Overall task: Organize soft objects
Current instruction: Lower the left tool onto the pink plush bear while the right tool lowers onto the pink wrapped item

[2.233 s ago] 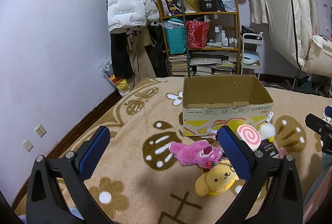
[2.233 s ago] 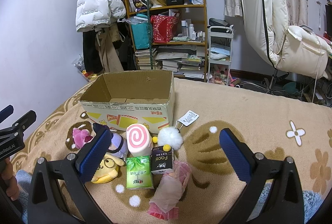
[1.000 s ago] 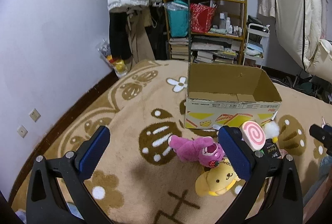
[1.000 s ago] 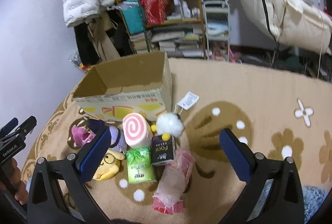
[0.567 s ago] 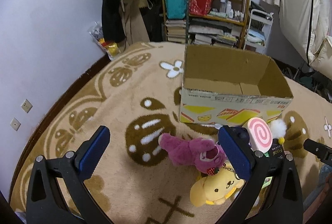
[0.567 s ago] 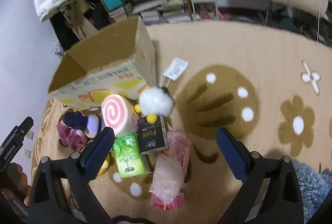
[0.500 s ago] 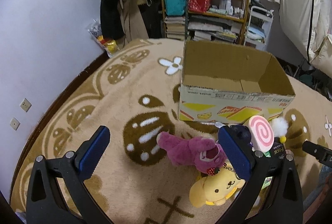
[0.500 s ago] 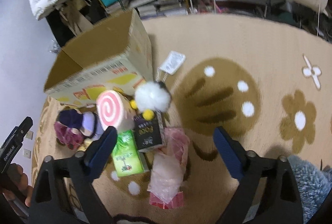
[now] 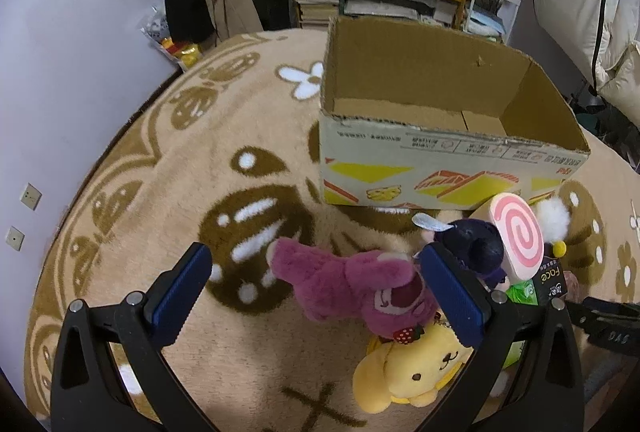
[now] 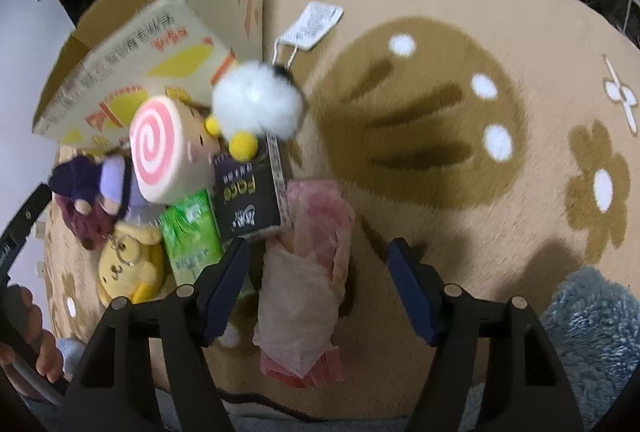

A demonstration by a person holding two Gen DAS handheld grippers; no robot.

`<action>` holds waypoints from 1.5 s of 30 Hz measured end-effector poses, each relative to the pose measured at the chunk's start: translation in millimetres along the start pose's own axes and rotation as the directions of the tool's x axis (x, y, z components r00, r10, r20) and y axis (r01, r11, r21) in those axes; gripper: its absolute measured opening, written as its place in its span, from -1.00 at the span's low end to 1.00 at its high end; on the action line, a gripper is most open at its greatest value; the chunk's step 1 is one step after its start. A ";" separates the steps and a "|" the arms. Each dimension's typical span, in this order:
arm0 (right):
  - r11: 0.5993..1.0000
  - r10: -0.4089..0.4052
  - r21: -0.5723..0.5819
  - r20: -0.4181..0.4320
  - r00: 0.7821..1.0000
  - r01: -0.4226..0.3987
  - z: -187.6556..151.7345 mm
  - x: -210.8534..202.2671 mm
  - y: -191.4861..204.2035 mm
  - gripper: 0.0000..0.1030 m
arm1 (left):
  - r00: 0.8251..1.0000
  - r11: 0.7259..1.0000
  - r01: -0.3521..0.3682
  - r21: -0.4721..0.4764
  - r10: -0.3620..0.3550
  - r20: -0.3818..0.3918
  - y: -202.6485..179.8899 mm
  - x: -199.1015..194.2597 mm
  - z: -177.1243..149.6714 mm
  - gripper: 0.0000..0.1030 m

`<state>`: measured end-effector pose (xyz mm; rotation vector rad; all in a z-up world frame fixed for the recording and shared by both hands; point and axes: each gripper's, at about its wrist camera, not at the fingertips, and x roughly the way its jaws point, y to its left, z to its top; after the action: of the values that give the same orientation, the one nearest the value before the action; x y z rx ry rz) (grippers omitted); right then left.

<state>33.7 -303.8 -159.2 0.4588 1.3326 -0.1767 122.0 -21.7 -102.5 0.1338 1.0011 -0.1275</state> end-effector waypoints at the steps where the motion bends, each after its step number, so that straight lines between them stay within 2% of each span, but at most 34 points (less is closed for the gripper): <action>1: 1.000 0.001 -0.006 -0.016 1.000 -0.001 -0.1 4.7 0.6 0.43 | 1.000 1.000 0.006 -0.002 -0.006 -0.008 0.0 2.7 -0.2 1.00; 5: 1.000 -0.003 -0.016 -0.075 0.997 0.002 1.4 23.4 1.0 0.19 | 0.999 1.000 0.010 0.000 -0.010 -0.038 -2.3 12.1 -2.1 1.00; 17: 0.999 -0.030 -0.043 -0.114 0.993 0.025 13.9 55.2 -3.4 0.18 | 0.996 0.999 0.020 0.043 -0.016 -0.093 -19.1 29.7 -8.9 0.99; 19: 0.998 -0.038 -0.053 -0.114 0.993 0.033 13.3 57.2 -0.1 0.18 | 0.995 0.998 0.037 0.049 -0.033 -0.091 -22.1 28.3 -10.2 0.75; 21: 0.997 -0.044 -0.061 -0.113 0.993 0.037 12.3 58.9 1.2 0.18 | 0.992 0.997 0.069 0.040 -0.065 -0.111 -23.5 29.1 -11.5 0.63; 24: 0.996 -0.051 -0.078 -0.117 0.992 0.042 6.0 61.7 16.7 0.14 | 0.991 0.997 0.064 0.033 -0.060 -0.118 -24.9 30.1 -13.5 0.62; 27: 0.994 -0.063 -0.092 -0.118 0.991 0.052 -1.5 62.1 21.1 0.12 | 0.985 0.997 0.080 -0.004 -0.079 -0.152 -22.1 35.0 -14.7 0.65; 30: 0.991 -0.081 -0.116 -0.121 0.989 0.067 0.4 64.4 22.5 0.11 | 0.968 0.989 0.129 -0.076 -0.142 -0.208 -16.4 45.7 -17.4 0.69; 34: 0.988 -0.095 -0.130 -0.121 0.988 0.079 -2.0 67.8 29.0 0.09 | 0.960 0.980 0.151 -0.129 -0.177 -0.218 -8.9 49.4 -16.4 0.62; 36: 0.988 -0.100 -0.132 -0.119 0.988 0.084 -8.8 59.9 37.9 -0.01 | 0.956 0.974 0.174 -0.143 -0.202 -0.212 -5.3 50.1 -17.0 0.47; 41: 0.987 -0.100 -0.133 -0.107 0.989 0.085 -9.0 48.6 37.0 -0.17 | 0.963 0.979 0.163 -0.120 -0.184 -0.195 -9.0 43.4 -18.9 0.39; 45: 0.986 -0.089 -0.147 -0.074 0.993 0.077 -10.6 36.2 38.1 -0.51 | 0.977 0.988 0.116 -0.104 -0.132 -0.165 -13.3 27.6 -22.1 0.38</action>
<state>47.4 -260.2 -187.4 0.2910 1.4334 -0.1310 116.1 -32.3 -138.3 -0.0042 1.1863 -0.1849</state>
